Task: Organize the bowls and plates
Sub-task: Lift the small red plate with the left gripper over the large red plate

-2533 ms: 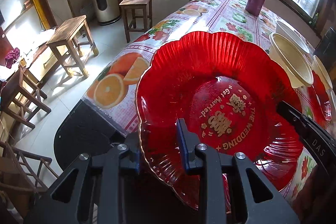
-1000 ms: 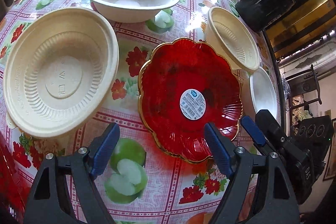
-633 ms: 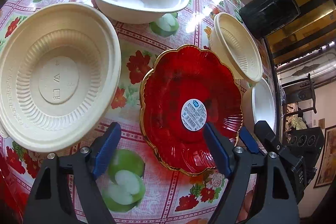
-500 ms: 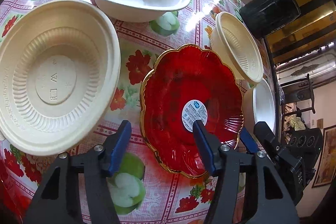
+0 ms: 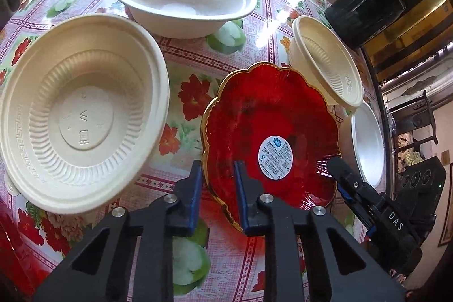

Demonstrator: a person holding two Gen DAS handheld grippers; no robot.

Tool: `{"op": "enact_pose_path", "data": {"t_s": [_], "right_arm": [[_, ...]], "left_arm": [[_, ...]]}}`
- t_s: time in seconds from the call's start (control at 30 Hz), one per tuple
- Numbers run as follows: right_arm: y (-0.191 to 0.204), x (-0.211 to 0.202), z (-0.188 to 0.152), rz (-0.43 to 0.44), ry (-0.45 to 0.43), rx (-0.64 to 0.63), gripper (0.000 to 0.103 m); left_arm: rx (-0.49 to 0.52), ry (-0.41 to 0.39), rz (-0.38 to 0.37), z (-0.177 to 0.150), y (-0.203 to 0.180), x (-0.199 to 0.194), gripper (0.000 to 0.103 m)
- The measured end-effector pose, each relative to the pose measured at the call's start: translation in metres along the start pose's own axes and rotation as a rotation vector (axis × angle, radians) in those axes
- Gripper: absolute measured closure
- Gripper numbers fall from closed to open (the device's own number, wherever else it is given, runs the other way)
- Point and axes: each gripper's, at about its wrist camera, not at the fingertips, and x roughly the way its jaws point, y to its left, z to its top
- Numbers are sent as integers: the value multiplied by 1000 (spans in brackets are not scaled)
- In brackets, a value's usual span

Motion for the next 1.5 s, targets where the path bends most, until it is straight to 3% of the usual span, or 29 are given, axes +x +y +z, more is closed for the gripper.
{"op": "enact_pose_path", "data": {"t_s": [0.13, 0.6, 1.0, 1.13, 1.3, 1.5], "right_arm": [[-5, 4, 0, -44, 8, 5, 95], [9, -1, -10, -87, -8, -77, 95], [57, -34, -66, -84, -98, -209, 95], [85, -37, -89, -59, -94, -282, 94], [142, -26, -118, -8, -62, -418, 94], [220, 2, -156, 39, -15, -593, 92]], "left_arm": [[2, 4, 5, -1, 4, 3, 94], [0, -13, 0, -15, 5, -10, 94], [47, -142, 14, -70, 26, -69, 94], [55, -201, 41, -96, 51, -101, 93], [-21, -284, 75, -118, 102, -146, 93], [-91, -389, 183, -136, 161, -192, 92]]}}
